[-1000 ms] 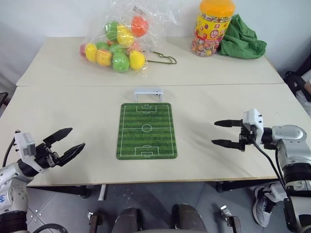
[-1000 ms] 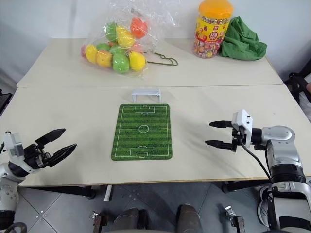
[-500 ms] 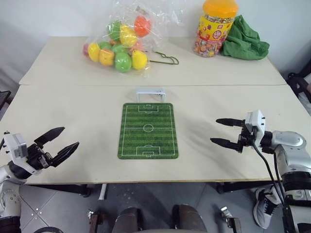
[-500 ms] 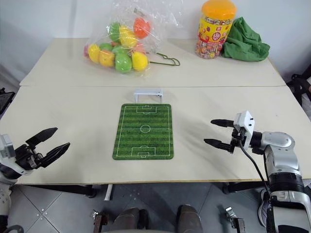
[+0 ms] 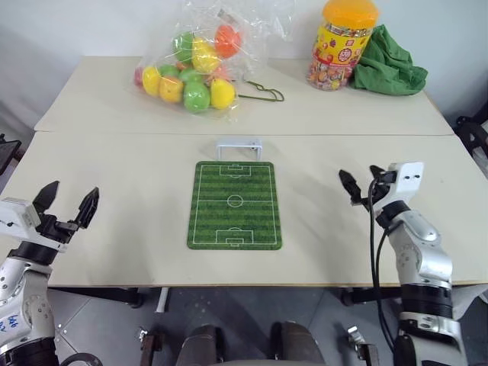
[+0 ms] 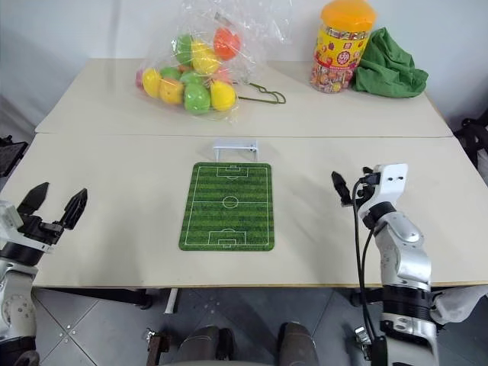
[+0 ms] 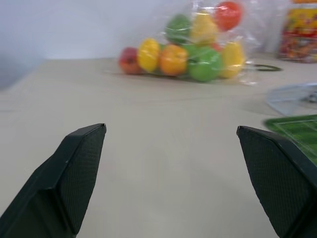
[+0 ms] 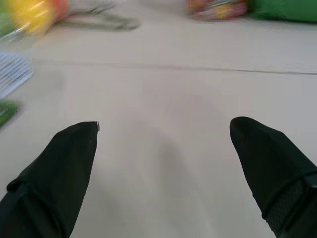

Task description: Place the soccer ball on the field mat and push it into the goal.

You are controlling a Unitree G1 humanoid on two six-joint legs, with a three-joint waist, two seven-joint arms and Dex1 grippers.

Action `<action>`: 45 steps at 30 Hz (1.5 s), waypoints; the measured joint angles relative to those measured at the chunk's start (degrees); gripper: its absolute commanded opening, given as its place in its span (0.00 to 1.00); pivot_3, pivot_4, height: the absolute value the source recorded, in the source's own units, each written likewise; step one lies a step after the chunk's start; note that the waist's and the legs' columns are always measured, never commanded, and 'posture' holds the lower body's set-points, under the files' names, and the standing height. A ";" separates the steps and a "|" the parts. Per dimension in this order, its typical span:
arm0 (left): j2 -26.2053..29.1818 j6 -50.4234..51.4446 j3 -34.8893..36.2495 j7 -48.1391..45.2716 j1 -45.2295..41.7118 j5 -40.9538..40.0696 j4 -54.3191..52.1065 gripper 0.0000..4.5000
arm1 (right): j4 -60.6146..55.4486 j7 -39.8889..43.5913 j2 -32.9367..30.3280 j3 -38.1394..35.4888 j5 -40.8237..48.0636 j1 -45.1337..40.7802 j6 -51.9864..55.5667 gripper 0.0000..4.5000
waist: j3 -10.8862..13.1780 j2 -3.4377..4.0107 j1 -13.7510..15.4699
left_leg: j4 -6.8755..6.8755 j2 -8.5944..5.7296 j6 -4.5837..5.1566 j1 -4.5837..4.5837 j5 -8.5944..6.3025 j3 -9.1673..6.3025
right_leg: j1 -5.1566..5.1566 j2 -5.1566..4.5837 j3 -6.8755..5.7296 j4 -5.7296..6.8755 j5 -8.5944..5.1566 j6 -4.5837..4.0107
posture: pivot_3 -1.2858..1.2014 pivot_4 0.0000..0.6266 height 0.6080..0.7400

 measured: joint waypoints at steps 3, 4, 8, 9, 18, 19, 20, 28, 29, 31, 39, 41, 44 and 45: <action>-1.22 0.73 0.08 7.78 -1.41 3.23 -0.01 1.00 | 0.42 -4.98 1.64 0.29 -2.82 0.22 -2.70 0.99 | 0.00 0.00 0.00 | -0.01 -0.01 0.00 0.01 0.00 0.02 | 0.00 -0.01 0.06 0.01 0.00 0.00 | 0.52 0.24 1.00; -1.61 2.21 0.07 11.79 -1.88 4.67 0.03 1.00 | 1.30 -7.07 2.20 0.65 -4.39 0.28 -3.99 0.99 | -0.01 -0.01 -0.01 | 0.00 0.00 0.00 0.00 0.00 0.01 | -0.02 -0.01 0.05 0.04 0.00 0.00 | 0.52 0.24 1.00; -1.91 4.74 0.46 22.10 -2.61 9.81 0.94 1.00 | 3.34 -11.23 4.38 0.87 -6.12 0.30 -5.82 0.99 | -0.01 -0.01 -0.08 | -0.01 0.01 0.00 0.01 0.00 0.02 | -0.05 0.01 0.05 0.09 0.00 0.00 | 0.52 0.24 1.00; -2.18 4.72 0.46 23.60 -2.80 10.61 0.95 1.00 | 3.95 -11.71 4.51 0.97 -6.41 0.30 -6.18 0.99 | -0.01 -0.01 -0.09 | -0.01 0.00 0.00 0.00 0.00 0.03 | -0.05 0.00 0.06 0.08 0.00 0.00 | 0.52 0.24 1.00; -4.41 5.12 0.42 35.97 -2.65 16.87 0.85 1.00 | 6.53 -16.31 4.73 2.20 -9.30 -0.87 -9.47 0.99 | -0.01 -0.01 -0.08 | 0.00 0.02 -0.01 0.01 0.01 0.04 | -0.06 0.00 0.07 0.09 0.00 0.00 | 0.52 0.24 1.00; -4.73 5.31 0.35 36.94 -2.66 17.42 0.81 1.00 | 6.74 -16.52 4.72 2.20 -9.36 -0.94 -9.93 0.99 | -0.01 -0.01 -0.08 | 0.00 0.02 -0.01 0.01 0.01 0.04 | -0.06 0.00 0.07 0.10 0.00 0.00 | 0.52 0.24 1.00; -5.24 5.52 0.33 37.85 -2.68 17.77 0.79 1.00 | 7.01 -16.75 4.72 2.19 -9.38 -1.08 -10.24 0.99 | -0.01 -0.01 -0.05 | 0.00 0.02 -0.01 0.01 0.01 0.04 | -0.06 0.00 0.07 0.10 0.00 0.00 | 0.52 0.24 1.00; -8.66 6.30 -2.09 41.32 -3.42 19.57 0.80 1.00 | 9.18 -18.75 4.72 2.20 -9.93 -1.50 -11.62 0.99 | -0.02 -0.04 -0.03 | 0.00 0.02 -0.01 0.01 0.01 0.04 | -0.05 0.00 0.07 0.11 0.00 0.00 | 0.52 0.24 1.00; -8.74 6.30 -2.43 41.33 -3.53 19.57 0.80 1.00 | 9.69 -18.88 4.72 2.22 -10.02 -1.69 -11.80 0.99 | -0.02 -0.04 -0.04 | 0.01 0.02 -0.01 0.01 0.01 0.04 | -0.05 0.00 0.06 0.11 0.00 0.00 | 0.52 0.24 1.00; -8.74 6.30 -2.60 41.35 -3.90 19.56 0.80 1.00 | 10.53 -19.04 4.72 2.32 -10.20 -1.76 -12.44 0.99 | -0.02 -0.04 -0.05 | 0.00 0.02 -0.01 0.01 0.01 0.04 | -0.06 0.00 0.06 0.11 0.00 0.00 | 0.52 0.24 1.00; -8.73 6.10 -2.76 41.28 -4.33 19.55 1.26 1.00 | 12.55 -19.84 4.72 3.10 -10.58 -2.53 -13.73 0.99 | -0.02 -0.04 -0.11 | 0.01 0.03 -0.01 0.01 0.01 0.06 | -0.06 0.00 0.07 0.11 0.00 0.00 | 0.52 0.24 1.00; -8.73 5.88 -2.91 41.27 -4.39 19.56 1.43 1.00 | 12.56 -19.96 4.72 3.11 -10.58 -2.53 -13.82 0.99 | -0.02 -0.04 -0.08 | 0.01 0.02 -0.01 0.01 0.01 0.06 | -0.06 0.00 0.07 0.11 0.00 0.00 | 0.52 0.24 1.00; -8.71 5.30 -3.06 40.75 -4.97 19.56 2.71 1.00 | 12.56 -19.97 4.72 3.16 -10.58 -2.53 -13.86 0.99 | -0.02 -0.04 0.01 | 0.01 0.01 -0.01 0.01 0.01 0.05 | -0.06 0.00 0.07 0.11 0.00 0.00 | 0.52 0.24 1.00; -8.71 5.12 -3.26 40.48 -5.17 19.56 3.13 1.00 | 12.56 -19.96 4.72 3.18 -10.58 -2.52 -13.87 0.99 | -0.02 -0.04 0.00 | 0.01 0.01 -0.01 0.01 0.01 0.05 | -0.06 0.00 0.07 0.11 0.00 0.00 | 0.52 0.24 1.00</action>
